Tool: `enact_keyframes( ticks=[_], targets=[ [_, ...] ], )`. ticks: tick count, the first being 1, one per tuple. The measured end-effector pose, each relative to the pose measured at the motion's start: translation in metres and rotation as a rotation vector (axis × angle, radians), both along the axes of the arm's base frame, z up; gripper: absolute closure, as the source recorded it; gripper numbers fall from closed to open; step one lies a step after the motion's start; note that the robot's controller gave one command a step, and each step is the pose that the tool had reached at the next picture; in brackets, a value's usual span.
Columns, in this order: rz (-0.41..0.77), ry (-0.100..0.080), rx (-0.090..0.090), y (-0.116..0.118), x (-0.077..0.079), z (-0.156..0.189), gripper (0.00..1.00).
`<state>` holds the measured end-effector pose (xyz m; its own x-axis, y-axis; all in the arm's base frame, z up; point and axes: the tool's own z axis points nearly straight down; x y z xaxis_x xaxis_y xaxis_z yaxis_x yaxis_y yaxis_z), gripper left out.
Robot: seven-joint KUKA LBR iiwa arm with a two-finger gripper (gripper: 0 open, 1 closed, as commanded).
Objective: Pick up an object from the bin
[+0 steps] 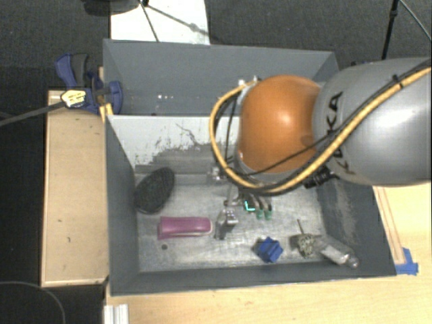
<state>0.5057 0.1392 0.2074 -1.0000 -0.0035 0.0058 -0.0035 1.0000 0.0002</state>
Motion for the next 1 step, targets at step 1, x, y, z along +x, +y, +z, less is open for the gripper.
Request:
enact_keyframes(
  ticks=[1],
  targets=[
    [0.144, 0.0, 0.0, 0.0164, -0.0043, -0.1354, 0.0]
  ],
)
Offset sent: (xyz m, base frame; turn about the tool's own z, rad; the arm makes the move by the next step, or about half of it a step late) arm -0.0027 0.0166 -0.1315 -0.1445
